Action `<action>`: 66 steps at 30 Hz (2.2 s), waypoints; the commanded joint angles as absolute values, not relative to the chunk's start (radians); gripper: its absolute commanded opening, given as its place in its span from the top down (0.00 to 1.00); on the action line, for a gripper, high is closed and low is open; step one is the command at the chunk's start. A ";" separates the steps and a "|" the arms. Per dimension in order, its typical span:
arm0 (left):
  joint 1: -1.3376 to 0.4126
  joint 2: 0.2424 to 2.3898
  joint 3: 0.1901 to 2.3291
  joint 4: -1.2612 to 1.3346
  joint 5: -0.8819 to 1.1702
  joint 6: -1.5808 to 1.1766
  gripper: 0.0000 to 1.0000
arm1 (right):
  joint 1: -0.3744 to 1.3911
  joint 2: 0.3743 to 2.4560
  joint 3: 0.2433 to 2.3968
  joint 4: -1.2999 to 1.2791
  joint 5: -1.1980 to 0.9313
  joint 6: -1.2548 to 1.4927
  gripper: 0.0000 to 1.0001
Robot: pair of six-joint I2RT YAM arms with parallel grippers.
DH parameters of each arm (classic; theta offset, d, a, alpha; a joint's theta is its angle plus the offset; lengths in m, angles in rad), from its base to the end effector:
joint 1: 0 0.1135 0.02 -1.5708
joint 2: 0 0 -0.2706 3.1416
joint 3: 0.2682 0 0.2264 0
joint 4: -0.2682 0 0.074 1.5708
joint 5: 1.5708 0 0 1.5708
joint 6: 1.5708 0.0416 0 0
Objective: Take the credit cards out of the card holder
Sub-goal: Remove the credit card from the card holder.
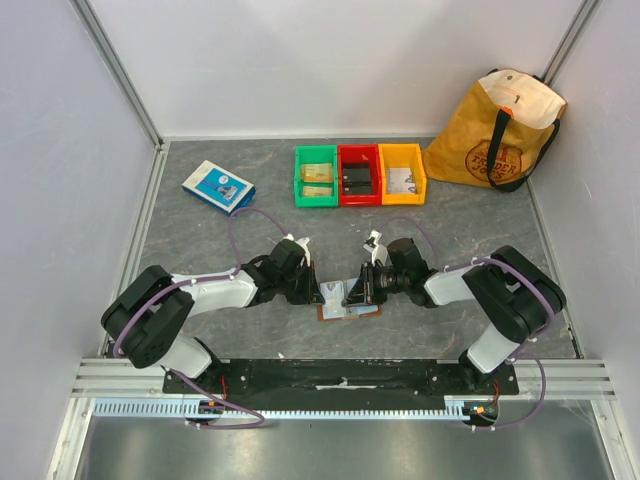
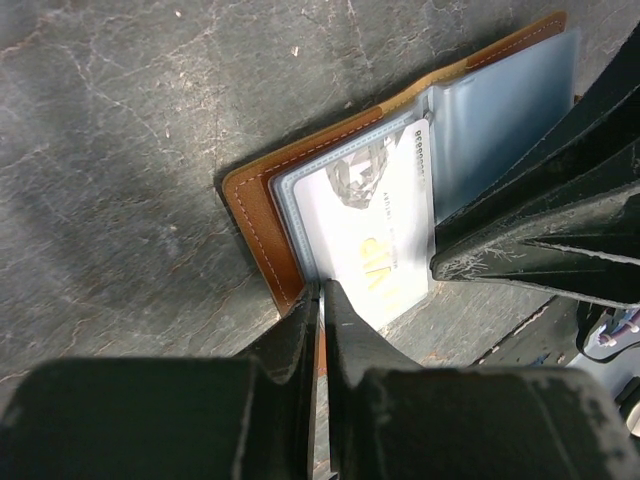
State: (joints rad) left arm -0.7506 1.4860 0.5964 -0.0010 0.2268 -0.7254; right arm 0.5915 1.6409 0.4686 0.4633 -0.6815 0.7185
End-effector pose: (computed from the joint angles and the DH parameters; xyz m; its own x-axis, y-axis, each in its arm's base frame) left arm 0.1788 -0.1795 0.1623 -0.9349 -0.0119 -0.3546 0.1975 0.8128 -0.5481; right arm 0.2009 0.1665 0.1363 -0.9532 -0.0244 -0.3014 -0.2690 0.5236 0.8084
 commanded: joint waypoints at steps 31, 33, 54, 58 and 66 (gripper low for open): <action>-0.769 1.466 0.574 -0.103 0.129 -0.712 0.88 | 0.528 1.559 0.479 0.290 -0.651 0.572 1.00; -0.769 1.463 0.571 -0.100 0.132 -0.716 0.88 | 0.528 1.527 0.488 0.244 -0.624 0.552 1.00; -0.834 1.528 0.675 0.077 0.141 -0.781 0.84 | 0.528 1.520 0.497 0.245 -0.623 0.561 0.96; -0.839 1.571 0.663 0.091 0.143 -0.790 0.88 | 0.528 1.522 0.499 0.244 -0.612 0.558 0.95; -0.839 1.554 0.597 0.098 0.144 -0.802 0.90 | 0.519 1.520 0.541 0.187 -0.577 0.517 0.69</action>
State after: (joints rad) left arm -0.8299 1.5558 0.6422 0.1036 0.1596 -0.7773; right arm 0.5278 1.5196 0.4854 0.2169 -0.6132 0.5632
